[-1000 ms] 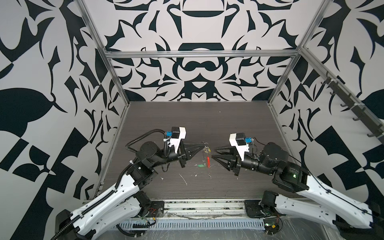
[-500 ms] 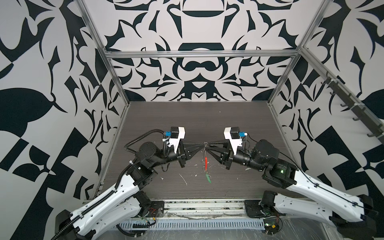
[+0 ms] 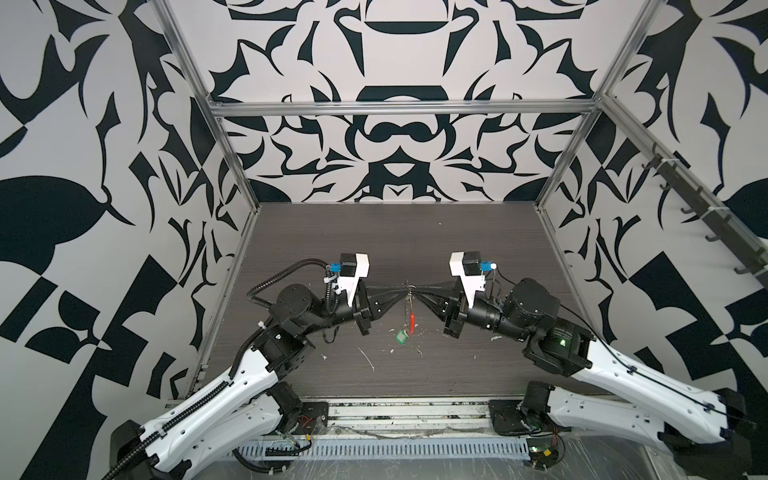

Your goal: Remove the keys from the keyring

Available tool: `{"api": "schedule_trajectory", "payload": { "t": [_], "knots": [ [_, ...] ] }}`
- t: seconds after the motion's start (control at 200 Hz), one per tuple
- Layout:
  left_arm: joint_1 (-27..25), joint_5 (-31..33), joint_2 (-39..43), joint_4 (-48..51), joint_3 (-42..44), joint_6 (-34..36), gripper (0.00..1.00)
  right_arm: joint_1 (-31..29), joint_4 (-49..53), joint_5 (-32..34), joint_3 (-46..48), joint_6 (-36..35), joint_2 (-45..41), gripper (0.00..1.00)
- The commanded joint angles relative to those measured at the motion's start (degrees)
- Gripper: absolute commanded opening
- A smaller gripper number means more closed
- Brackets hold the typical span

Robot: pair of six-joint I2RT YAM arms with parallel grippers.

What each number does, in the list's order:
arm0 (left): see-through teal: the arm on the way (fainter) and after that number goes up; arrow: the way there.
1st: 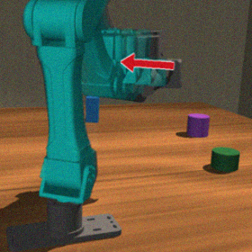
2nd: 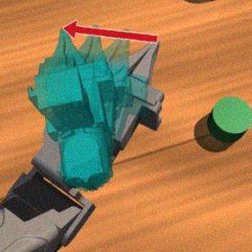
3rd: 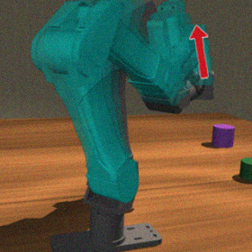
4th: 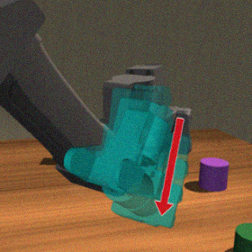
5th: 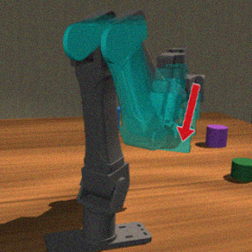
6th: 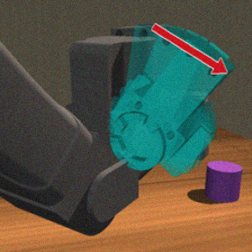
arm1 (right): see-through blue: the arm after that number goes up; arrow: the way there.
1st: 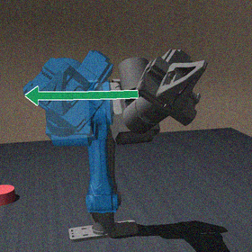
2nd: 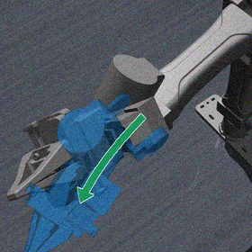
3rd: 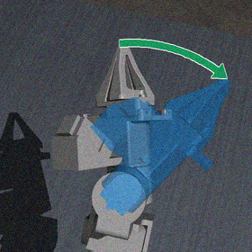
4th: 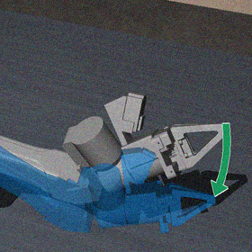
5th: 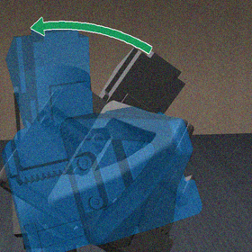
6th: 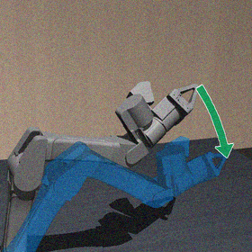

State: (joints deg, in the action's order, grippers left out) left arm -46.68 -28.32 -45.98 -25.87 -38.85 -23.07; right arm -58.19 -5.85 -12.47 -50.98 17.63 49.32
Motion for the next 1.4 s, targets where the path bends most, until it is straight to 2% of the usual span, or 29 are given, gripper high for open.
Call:
{"api": "schedule_trajectory", "payload": {
  "t": [0.0,0.035,0.14,0.245,0.365,0.46,0.55,0.66,1.015,1.205,1.395],
  "knots": [
    [-0.1,-0.2,0.1,1.2,-1.1,0.2,0.0,0.0,2.0,-0.8,-3.3,-0.6,-0.3,0.0],
    [-0.1,-0.2,0.0,3.3,-1.7,0.6,0.03,0.2,4.8,-0.3,-4.5,-1.2,-0.3,0.0],
    [-0.1,0.0,0.4,8.6,-2.9,1.7,0.34,1.3,15.7,-0.5,-9.7,-4.3,0.8,0.0],
    [-0.2,-0.5,1.2,11.4,-3.3,2.5,0.42,2.8,24.9,-2.3,-14.9,-7.6,2.6,0.0],
    [-0.1,-2.1,0.4,15.6,-5.4,3.7,0.43,3.9,33.8,-4.5,-20.0,-11.4,5.5,0.0],
    [-0.2,-3.1,-0.4,18.2,-7.0,4.5,0.38,4.3,39.2,-6.1,-23.5,-13.7,7.5,0.0],
    [-0.1,-3.8,-0.9,19.1,-7.8,5.0,0.35,4.6,42.7,-7.3,-25.9,-15.4,8.9,0.0],
    [-0.1,-4.5,-1.7,19.4,-8.4,5.4,0.35,4.7,45.9,-8.6,-28.1,-16.9,10.3,0.0],
    [-0.2,-6.9,-6.8,24.0,-12.3,6.2,0.29,4.7,50.4,-10.4,-32.5,-19.0,13.3,0.0],
    [-0.2,-7.5,-6.7,23.4,-12.0,6.1,0.2,4.9,51.6,-10.1,-34.0,-19.4,14.3,0.0],
    [-0.1,-7.7,-6.9,23.3,-11.8,5.7,0.25,5.1,51.6,-9.4,-34.9,-19.5,14.7,0.0]
  ]
}}
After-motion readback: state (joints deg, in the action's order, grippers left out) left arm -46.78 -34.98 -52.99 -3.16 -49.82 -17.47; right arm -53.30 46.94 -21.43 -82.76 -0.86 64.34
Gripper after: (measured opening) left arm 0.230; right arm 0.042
